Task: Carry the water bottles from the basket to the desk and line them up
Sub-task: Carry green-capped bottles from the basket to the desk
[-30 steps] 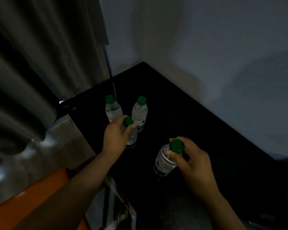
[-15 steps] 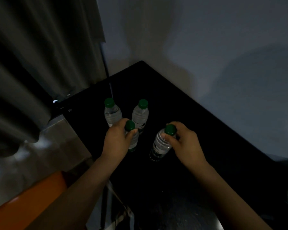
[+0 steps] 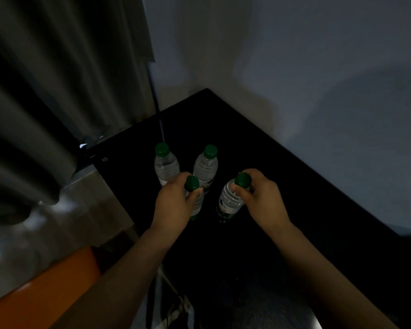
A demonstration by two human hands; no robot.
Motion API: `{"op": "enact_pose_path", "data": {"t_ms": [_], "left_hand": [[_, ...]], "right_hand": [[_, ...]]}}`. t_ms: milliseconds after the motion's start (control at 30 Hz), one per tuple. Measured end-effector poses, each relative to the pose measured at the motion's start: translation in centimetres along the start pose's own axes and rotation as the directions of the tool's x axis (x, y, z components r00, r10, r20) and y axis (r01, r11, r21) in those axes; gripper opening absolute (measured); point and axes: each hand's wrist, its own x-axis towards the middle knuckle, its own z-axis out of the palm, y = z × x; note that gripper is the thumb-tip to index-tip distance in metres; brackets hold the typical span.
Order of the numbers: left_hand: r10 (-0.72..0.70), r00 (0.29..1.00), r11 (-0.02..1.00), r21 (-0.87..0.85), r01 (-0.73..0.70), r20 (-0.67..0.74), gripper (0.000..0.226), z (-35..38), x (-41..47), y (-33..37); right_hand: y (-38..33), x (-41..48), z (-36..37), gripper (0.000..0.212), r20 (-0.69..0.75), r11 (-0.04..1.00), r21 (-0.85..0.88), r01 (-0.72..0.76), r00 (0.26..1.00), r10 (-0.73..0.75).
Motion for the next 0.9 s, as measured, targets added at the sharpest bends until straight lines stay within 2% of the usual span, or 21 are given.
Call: {"op": "enact_pose_path", "data": {"t_ms": [400,533,700,800,900], "left_hand": [[0.028,1.0,1.0,0.012,-0.028,-0.005,0.015,0.0,0.1,-0.2],[0.017,1.0,1.0,-0.004,-0.017,0.016,0.014,-0.2,0.0,0.0],[-0.023,0.998,1.0,0.01,0.023,0.059,0.014,-0.5,0.2,0.1],[-0.027,0.994,0.999,0.026,0.024,0.103,0.016,-0.9,0.4,0.5],[-0.026,0.985,0.994,0.111,0.007,0.169,0.019,-1.6,0.9,1.1]], "right_hand": [[-1.0,-0.9,-0.2,0.034,0.084,0.996,-0.065,-0.065,0.994,0.071],[-1.6,-1.4,-0.5,0.052,0.123,0.993,-0.074,-0.091,0.987,0.1],[-2.2,-3.1,-1.4,0.062,0.097,0.957,-0.277,-0.091,0.988,0.122],[-2.5,-4.3,-2.3,0.054,0.096,0.907,-0.412,-0.086,0.986,0.137],[-2.9,-5.5,-3.1,0.05,0.138,0.869,-0.486,-0.087,0.975,0.175]]}}
